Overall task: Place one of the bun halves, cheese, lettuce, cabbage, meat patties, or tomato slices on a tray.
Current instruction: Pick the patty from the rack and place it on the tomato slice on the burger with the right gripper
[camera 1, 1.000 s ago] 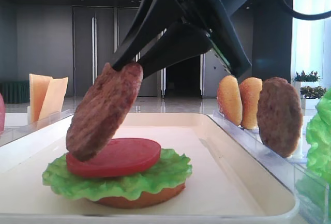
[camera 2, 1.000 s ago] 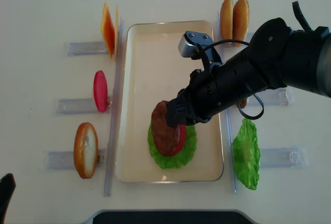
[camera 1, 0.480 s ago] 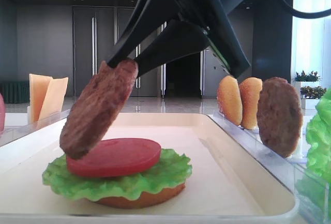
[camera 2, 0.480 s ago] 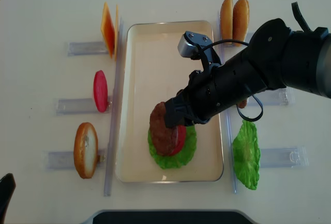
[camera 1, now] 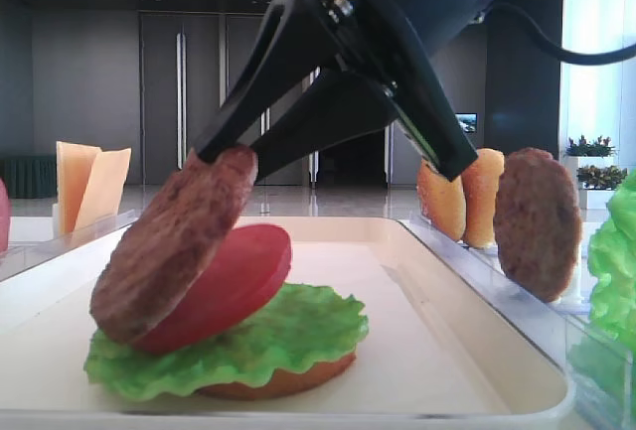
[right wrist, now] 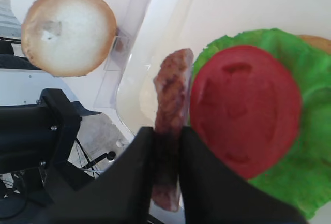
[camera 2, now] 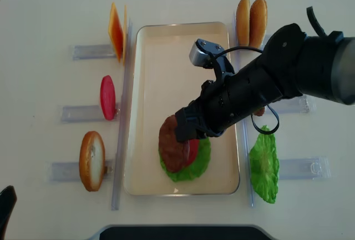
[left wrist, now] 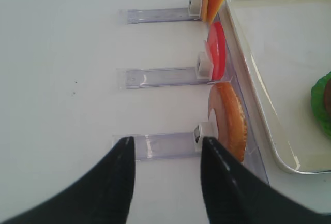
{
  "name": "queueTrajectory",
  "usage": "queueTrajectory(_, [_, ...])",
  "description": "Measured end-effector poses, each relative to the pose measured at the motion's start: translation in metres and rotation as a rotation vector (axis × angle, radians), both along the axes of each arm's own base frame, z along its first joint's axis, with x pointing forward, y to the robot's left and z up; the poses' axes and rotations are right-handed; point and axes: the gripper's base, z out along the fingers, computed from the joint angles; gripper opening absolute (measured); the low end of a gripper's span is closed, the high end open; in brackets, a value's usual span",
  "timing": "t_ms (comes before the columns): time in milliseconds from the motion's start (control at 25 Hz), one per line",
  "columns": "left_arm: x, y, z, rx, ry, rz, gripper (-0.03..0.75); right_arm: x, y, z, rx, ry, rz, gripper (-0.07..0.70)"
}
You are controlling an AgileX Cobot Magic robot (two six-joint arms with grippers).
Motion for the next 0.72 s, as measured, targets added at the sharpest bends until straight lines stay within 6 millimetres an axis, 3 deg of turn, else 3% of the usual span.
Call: queueTrajectory(720, [0.0000,0.0000,0.0000,0.000,0.000,0.000,0.328,-0.0012,0.0016,-0.0007,0.018,0.014,0.019,0.134])
